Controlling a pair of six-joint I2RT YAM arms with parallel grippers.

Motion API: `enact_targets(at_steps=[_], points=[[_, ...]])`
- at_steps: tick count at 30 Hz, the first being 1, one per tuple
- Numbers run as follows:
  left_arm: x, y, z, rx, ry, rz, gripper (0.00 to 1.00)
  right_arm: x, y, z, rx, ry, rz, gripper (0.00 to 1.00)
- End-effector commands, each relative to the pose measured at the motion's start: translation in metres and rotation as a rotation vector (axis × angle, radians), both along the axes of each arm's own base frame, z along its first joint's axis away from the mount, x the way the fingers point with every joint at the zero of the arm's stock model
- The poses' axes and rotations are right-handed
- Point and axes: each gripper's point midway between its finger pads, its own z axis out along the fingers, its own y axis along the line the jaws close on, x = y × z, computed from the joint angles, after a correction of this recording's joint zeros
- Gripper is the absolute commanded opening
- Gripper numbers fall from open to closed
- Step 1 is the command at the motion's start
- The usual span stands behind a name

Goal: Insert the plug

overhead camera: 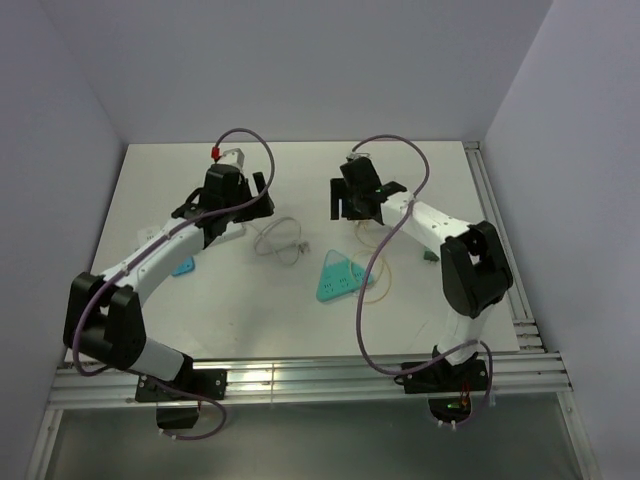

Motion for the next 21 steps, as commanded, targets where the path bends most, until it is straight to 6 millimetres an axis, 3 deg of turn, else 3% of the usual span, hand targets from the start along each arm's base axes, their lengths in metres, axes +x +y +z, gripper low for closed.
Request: enact_targets(at_steps=[1,8,21], points=[[-0.009,-0.009,0.026,-0.082,-0.078,-0.030,0.93,0.017,-0.029,-0.013,-0.088,0.035,-0.145,0.79],[-0.023,-0.010,0.027,-0.084,-0.077,-0.042,0.93,0.037,-0.038,-0.036,-0.154,0.069,-0.259,0.79],[-0.027,-0.012,0.020,-0.076,-0.069,-0.048,0.93,0.063,-0.042,-0.051,-0.177,0.055,-0.306,0.75]])
